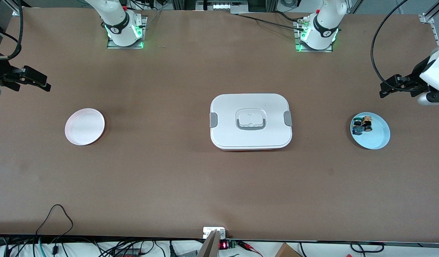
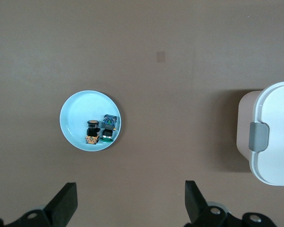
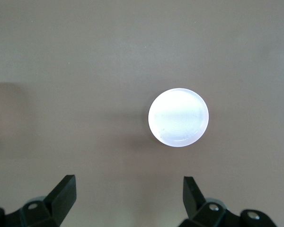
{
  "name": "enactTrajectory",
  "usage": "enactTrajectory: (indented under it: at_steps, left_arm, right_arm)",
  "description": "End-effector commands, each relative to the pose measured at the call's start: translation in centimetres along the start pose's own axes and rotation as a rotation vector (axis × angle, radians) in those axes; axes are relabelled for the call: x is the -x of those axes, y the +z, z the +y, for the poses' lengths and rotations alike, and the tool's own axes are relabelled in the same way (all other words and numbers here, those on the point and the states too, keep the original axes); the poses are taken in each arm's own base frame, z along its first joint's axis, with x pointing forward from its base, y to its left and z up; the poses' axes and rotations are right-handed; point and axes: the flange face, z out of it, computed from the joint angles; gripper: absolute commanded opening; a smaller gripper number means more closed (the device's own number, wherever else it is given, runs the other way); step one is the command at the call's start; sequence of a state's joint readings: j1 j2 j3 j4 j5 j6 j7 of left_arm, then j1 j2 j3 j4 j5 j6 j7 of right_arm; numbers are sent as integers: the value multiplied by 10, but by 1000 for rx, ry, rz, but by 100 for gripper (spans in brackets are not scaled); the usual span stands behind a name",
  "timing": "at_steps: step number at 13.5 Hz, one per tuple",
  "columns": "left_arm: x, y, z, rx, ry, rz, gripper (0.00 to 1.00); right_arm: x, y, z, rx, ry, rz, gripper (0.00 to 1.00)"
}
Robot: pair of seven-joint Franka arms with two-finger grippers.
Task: Transfer orange switch to right arm and place
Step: 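Move the left gripper down over the orange switch on the blue plate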
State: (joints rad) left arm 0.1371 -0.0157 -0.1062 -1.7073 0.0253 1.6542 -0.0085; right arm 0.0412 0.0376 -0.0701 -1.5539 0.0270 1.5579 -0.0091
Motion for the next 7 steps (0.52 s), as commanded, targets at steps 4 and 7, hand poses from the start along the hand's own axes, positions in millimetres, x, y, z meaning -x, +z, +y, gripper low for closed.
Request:
enactTrajectory:
  at_steps: [4, 7]
  left_arm:
    - [-6, -4, -2, -17, -10, -5, 100]
    - [-11, -5, -6, -15, 2, -2, 100]
  right_arm:
    - [4, -4, 4, 29, 8, -3, 100]
    - [5, -5, 2, 27, 5, -8, 100]
